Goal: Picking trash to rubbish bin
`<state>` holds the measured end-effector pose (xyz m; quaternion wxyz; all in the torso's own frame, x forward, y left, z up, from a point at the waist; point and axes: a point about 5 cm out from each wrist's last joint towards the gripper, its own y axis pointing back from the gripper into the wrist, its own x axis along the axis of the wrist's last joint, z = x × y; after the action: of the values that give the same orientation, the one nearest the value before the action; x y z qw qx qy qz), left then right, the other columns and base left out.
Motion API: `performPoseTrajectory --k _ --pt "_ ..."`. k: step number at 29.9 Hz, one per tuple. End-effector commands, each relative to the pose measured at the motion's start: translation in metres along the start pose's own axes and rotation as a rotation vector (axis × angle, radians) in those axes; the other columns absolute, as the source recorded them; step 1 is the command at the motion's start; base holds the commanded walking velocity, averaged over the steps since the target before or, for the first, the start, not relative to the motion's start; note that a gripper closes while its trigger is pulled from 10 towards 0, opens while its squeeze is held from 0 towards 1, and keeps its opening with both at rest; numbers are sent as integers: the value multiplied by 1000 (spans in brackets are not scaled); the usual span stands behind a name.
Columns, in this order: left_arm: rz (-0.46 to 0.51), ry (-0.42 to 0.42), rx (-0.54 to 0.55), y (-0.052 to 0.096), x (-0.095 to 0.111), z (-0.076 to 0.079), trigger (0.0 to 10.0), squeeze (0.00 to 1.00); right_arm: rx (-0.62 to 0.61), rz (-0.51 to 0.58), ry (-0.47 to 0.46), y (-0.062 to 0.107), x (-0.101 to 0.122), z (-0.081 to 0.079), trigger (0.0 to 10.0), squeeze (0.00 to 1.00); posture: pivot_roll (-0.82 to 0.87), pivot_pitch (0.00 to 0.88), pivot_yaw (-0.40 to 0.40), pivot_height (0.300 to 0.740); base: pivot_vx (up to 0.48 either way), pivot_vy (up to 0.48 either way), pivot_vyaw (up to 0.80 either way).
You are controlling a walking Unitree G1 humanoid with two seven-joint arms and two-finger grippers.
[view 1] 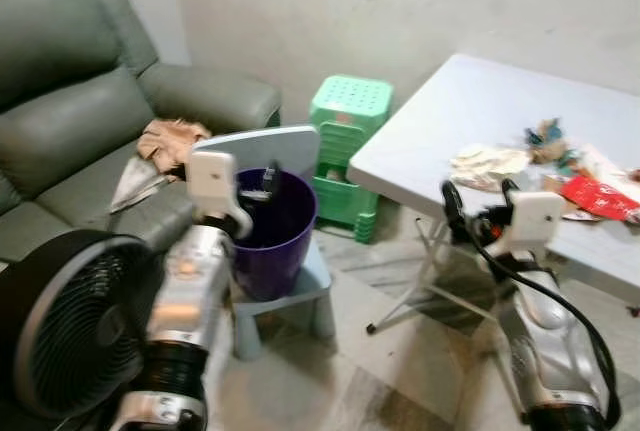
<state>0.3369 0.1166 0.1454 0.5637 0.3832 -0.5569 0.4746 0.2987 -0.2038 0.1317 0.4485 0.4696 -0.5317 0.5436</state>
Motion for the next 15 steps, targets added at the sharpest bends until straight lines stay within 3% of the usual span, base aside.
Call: performPoseTrajectory --k 1,4,15 --pt "14 -2 0 2 4 0 10000 0 -2 9 17 -2 5 0 10000 0 64 24 -3 740 0 0 -763" --pt "20 17 -5 2 5 2 10000 0 -13 -3 14 -1 4 1 10000 0 62 26 -4 740 0 0 -712" --pt "10 36 -49 7 1 10 10000 0 -51 -14 -19 1 4 2 10000 0 62 34 -8 740 0 0 0"
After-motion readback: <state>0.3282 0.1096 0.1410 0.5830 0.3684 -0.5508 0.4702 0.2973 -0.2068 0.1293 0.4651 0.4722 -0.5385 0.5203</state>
